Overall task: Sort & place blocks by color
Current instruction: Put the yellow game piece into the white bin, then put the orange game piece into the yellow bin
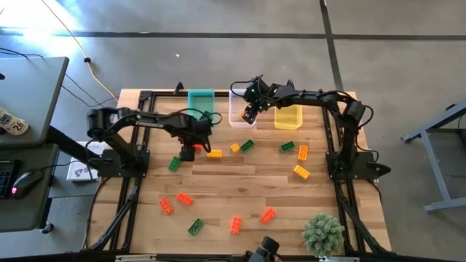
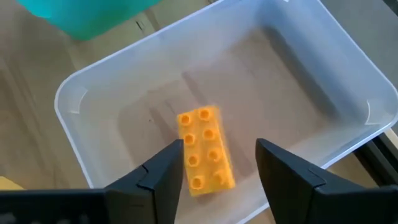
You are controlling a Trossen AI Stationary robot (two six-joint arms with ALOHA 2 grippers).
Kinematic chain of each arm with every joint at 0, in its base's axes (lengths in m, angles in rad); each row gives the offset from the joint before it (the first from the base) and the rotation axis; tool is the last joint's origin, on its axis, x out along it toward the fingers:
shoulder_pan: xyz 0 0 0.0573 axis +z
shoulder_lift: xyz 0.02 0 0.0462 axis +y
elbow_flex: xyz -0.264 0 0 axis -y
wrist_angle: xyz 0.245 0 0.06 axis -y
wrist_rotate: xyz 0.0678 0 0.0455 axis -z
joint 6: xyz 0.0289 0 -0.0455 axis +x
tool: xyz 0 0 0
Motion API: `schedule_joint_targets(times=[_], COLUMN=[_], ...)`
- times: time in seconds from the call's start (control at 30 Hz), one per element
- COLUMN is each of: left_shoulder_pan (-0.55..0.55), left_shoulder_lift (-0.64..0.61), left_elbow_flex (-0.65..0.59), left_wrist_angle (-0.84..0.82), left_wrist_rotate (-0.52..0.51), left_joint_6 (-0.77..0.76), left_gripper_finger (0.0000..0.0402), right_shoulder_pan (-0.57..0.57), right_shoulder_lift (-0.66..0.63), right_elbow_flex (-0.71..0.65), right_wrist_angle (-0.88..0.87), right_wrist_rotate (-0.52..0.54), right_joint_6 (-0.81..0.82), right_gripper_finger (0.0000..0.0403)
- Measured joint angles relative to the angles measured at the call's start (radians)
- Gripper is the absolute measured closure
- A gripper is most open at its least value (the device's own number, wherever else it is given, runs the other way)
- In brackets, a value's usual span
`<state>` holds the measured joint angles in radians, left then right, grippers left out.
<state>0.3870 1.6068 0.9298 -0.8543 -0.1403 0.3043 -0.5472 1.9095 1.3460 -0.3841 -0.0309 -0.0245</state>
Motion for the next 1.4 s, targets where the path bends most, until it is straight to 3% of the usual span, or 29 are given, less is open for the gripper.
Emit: schedule_joint_targets(times=[0.6, 0.77, 0.93, 1.4], left_shoulder_pan=[0.0, -0.001, -0.001, -0.009], left_shoulder_lift=[0.12, 0.13, 0.116, -0.004], left_elbow_flex=[0.002, 0.004, 0.003, -0.001], left_wrist_angle=[0.046, 0.043, 0.043, 0.064], left_wrist_rotate=[-0.031, -0.019, -0.016, 0.026], left_joint_6=[0.082, 0.085, 0.084, 0.039], left_gripper_finger=[0.0196, 0.023, 0.0292, 0.0292], right_shoulder_pan=[0.005, 0.009, 0.028, 0.173], right_shoulder_lift=[-0.002, -0.002, -0.002, -0.002], right_elbow_flex=[0.04, 0.104, 0.174, 0.403], right_wrist_angle=[-0.093, -0.171, -0.269, -0.54], right_wrist_rotate=[-0.032, -0.054, -0.056, -0.197], right_joint_6=[0.036, 0.051, 0.052, 0.215], right_gripper_finger=[0.0203, 0.0203, 0.0203, 0.0241])
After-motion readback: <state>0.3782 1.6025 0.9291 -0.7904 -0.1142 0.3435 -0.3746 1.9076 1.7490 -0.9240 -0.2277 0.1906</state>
